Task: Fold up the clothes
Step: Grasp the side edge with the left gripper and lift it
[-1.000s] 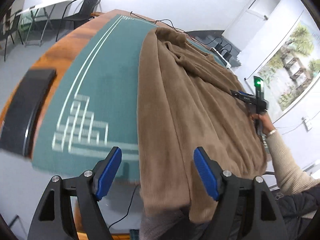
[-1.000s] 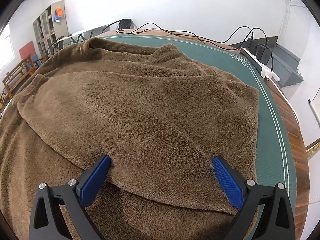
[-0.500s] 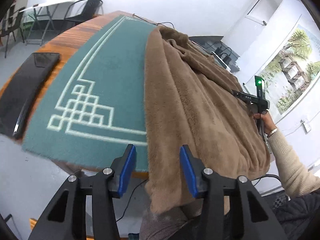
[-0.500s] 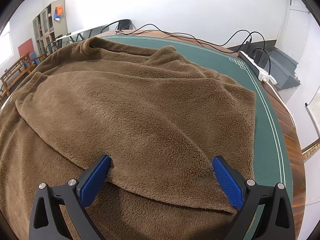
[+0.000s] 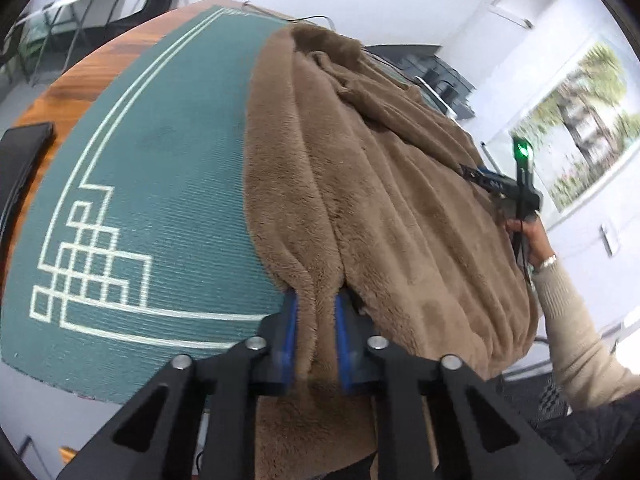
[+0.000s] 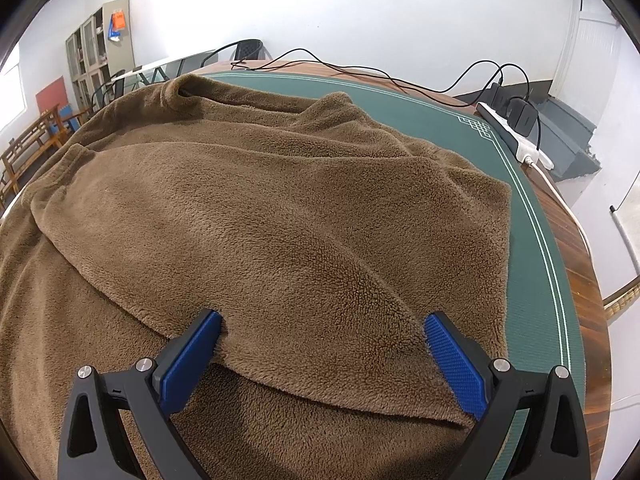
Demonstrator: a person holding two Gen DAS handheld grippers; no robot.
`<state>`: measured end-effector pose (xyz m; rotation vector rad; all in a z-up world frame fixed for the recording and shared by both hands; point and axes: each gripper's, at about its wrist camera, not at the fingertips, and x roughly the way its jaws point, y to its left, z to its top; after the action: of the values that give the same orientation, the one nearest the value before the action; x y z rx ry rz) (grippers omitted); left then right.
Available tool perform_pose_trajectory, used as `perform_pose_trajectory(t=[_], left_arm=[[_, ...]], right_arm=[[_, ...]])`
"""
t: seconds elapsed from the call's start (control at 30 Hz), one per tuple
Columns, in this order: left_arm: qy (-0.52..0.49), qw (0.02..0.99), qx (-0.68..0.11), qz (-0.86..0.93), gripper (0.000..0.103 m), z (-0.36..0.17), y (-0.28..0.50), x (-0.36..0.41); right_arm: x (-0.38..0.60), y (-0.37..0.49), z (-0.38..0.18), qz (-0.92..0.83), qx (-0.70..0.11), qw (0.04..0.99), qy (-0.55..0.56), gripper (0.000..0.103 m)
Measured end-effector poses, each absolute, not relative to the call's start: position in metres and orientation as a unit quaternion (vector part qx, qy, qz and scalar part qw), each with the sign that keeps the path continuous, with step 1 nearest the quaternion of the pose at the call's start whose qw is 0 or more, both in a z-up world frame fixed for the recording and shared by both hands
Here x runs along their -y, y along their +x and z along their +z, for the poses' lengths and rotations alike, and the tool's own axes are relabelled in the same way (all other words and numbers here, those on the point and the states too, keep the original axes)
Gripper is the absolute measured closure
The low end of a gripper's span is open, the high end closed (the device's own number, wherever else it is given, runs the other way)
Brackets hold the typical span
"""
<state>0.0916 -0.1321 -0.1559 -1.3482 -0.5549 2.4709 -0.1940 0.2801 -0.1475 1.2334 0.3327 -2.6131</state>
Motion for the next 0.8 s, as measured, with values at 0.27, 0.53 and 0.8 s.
perform_pose_trajectory(t=[0.27,0.53,0.8], left_arm=[[-0.393,0.036,0.199,0.897,0.089,-0.093,0.089,0.185],[-0.311,-0.051,0.198,0.928,0.089,-0.027,0.081,0.24],[-0.282,-0.065,0.217,0.932,0.093,0.002,0.061,0.268]], right_arm=[[-0.279,-0.194,-0.148,-0.892,-0.113,0.116,0.421,0.001],[-0.279,-0.194,-0.148,-0.892,-0.112,0.117,0.422,0.001],[-0.281,-0.194,-0.148,-0.892,-0.11,0.118,0.423,0.001]])
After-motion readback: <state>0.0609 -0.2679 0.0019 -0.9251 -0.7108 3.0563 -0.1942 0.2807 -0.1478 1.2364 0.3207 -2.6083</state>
